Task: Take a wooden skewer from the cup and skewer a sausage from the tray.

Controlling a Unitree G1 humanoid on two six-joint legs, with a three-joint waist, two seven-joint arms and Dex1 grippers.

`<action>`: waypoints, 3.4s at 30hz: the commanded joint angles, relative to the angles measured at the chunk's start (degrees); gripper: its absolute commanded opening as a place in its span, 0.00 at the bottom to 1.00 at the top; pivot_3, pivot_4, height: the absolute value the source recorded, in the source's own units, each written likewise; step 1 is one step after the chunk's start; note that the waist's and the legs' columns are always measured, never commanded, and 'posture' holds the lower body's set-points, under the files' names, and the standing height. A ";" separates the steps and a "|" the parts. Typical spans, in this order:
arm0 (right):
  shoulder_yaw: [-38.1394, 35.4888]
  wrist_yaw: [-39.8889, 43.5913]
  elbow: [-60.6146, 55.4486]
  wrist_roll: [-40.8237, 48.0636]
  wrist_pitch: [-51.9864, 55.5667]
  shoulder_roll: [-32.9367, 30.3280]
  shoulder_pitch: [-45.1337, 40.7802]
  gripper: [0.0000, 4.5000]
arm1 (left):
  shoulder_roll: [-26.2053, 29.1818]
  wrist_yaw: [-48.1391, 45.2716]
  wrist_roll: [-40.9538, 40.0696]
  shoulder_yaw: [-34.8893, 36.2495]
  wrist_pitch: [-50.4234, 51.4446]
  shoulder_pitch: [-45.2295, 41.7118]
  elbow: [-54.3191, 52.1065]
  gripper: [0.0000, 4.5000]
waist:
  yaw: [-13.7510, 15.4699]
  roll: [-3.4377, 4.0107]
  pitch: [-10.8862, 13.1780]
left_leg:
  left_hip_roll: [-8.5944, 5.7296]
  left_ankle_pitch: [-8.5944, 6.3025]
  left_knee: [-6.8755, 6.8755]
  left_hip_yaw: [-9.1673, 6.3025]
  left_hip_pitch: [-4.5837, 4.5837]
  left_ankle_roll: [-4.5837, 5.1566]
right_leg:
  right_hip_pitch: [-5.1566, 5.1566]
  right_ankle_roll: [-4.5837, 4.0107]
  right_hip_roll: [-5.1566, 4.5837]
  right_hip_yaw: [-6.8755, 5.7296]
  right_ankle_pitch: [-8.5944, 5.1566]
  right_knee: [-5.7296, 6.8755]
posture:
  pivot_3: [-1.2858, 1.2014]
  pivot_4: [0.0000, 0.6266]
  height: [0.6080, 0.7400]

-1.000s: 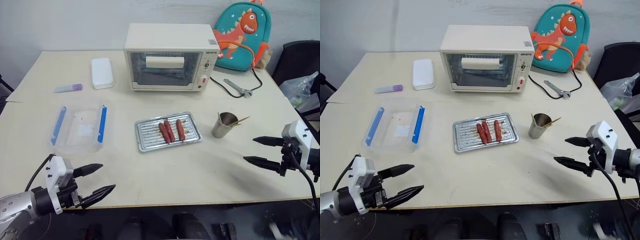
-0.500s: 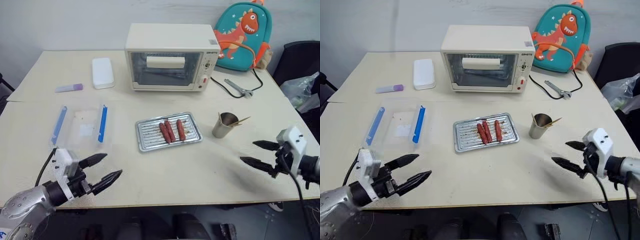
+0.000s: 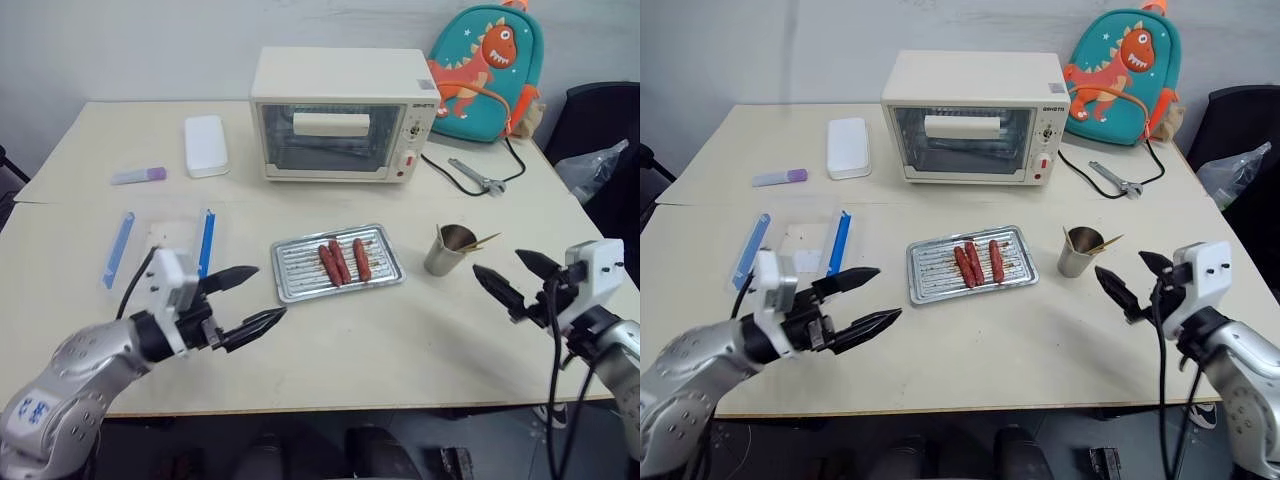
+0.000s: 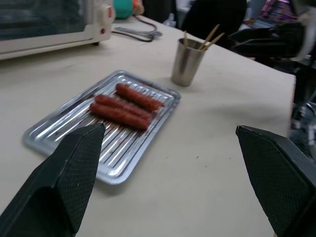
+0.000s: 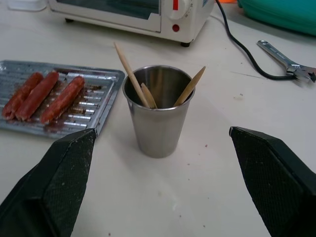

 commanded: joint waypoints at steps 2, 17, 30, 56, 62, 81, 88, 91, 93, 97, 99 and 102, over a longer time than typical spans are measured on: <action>2.45 -3.24 -1.54 0.14 -0.51 1.06 -3.05 1.00 | 1.42 -5.45 2.57 -5.03 -1.93 -6.82 4.74 0.99 | -0.03 0.01 0.00 | 0.00 0.05 -0.02 0.00 -0.02 -0.08 | -0.02 0.01 0.03 0.00 0.00 -0.01 | 0.52 0.24 1.00; 6.18 -4.41 -1.27 0.58 -2.16 3.10 -2.93 1.00 | -0.06 -9.27 6.25 -10.21 -3.37 -14.12 7.93 0.99 | -0.03 0.01 0.00 | 0.07 0.03 -0.02 0.00 -0.19 -0.06 | -0.20 0.03 0.06 0.03 -0.02 0.27 | 0.52 0.24 1.00; 4.99 -4.90 -5.43 3.02 -1.67 2.53 1.80 1.00 | -0.56 -10.28 7.59 -10.75 -4.51 -14.30 8.88 0.99 | -0.08 0.01 0.00 | 0.07 -0.02 -0.02 -0.01 -0.19 0.04 | -0.20 0.06 0.04 0.04 -0.04 0.30 | 0.52 0.24 1.00; 11.59 -5.84 4.67 -2.15 -6.33 5.13 -9.06 0.65 | -3.19 -11.85 10.77 -13.05 -6.98 -18.67 11.84 1.00 | -0.04 0.01 0.00 | 0.05 0.04 -0.01 -0.02 -0.26 -0.03 | -0.31 0.07 0.03 0.03 -0.04 0.36 | 0.52 0.24 1.00; 11.92 -6.35 5.78 -3.17 -7.26 5.99 -9.62 0.48 | -3.41 -11.90 10.95 -13.20 -6.90 -19.32 11.96 1.00 | -0.04 0.01 0.00 | 0.05 0.05 0.00 -0.02 -0.27 -0.05 | -0.32 0.07 0.02 0.03 -0.04 0.36 | 0.52 0.24 1.00; 11.80 -6.01 8.03 -4.29 -6.93 5.65 -13.58 0.00 | -3.87 -11.78 11.10 -13.65 -6.77 -21.16 12.65 1.00 | -0.06 0.01 0.00 | 0.04 0.07 0.00 0.01 -0.36 -0.07 | -0.49 0.07 0.02 0.05 -0.04 0.46 | 0.52 0.24 1.00; 10.16 -6.44 3.60 -1.84 -3.10 3.38 -14.10 0.00 | -4.37 -11.88 11.61 -13.96 -7.10 -21.19 13.12 1.00 | -0.05 0.01 0.00 | 0.04 0.08 0.00 0.03 -0.39 -0.08 | -0.54 0.07 0.02 0.07 -0.04 0.48 | 0.52 0.24 1.00; 7.31 -6.07 -0.10 1.55 1.27 -0.33 -14.43 0.00 | -4.25 -12.14 12.03 -13.91 -7.41 -20.78 13.44 1.00 | -0.03 0.02 0.00 | 0.04 0.08 0.00 0.04 -0.41 -0.08 | -0.57 0.07 0.01 0.07 -0.04 0.51 | 0.52 0.24 1.00; 4.99 -5.87 -1.95 4.70 4.38 -3.18 -15.01 0.00 | -4.18 -12.11 12.17 -13.81 -7.44 -20.67 13.55 1.00 | -0.02 0.01 0.00 | 0.04 0.08 0.00 0.04 -0.42 -0.07 | -0.57 0.07 0.01 0.08 -0.04 0.50 | 0.52 0.24 1.00; -1.60 -7.16 -2.45 15.62 13.05 -8.80 -19.84 0.00 | -4.19 -12.19 12.38 -13.58 -7.60 -20.33 13.77 1.00 | -0.07 0.02 0.01 | 0.03 0.06 0.01 0.05 -0.43 -0.01 | -0.58 0.07 0.00 0.09 -0.04 0.51 | 0.52 0.24 1.00; -3.73 -7.46 -0.38 21.13 17.87 -12.97 -23.83 0.00 | -4.25 -12.16 12.54 -13.46 -7.76 -20.16 13.78 1.00 | -0.07 0.04 0.03 | 0.05 0.05 0.01 0.04 -0.43 0.01 | -0.58 0.07 0.01 0.07 -0.04 0.50 | 0.52 0.24 1.00; -4.96 -8.69 4.93 32.34 25.67 -18.34 -31.64 0.00 | -4.44 -11.74 12.68 -12.76 -8.32 -20.12 13.82 1.00 | -0.10 0.10 0.07 | 0.05 0.01 0.00 0.10 -0.43 0.13 | -0.60 0.07 0.00 0.12 -0.04 0.50 | 0.52 0.24 1.00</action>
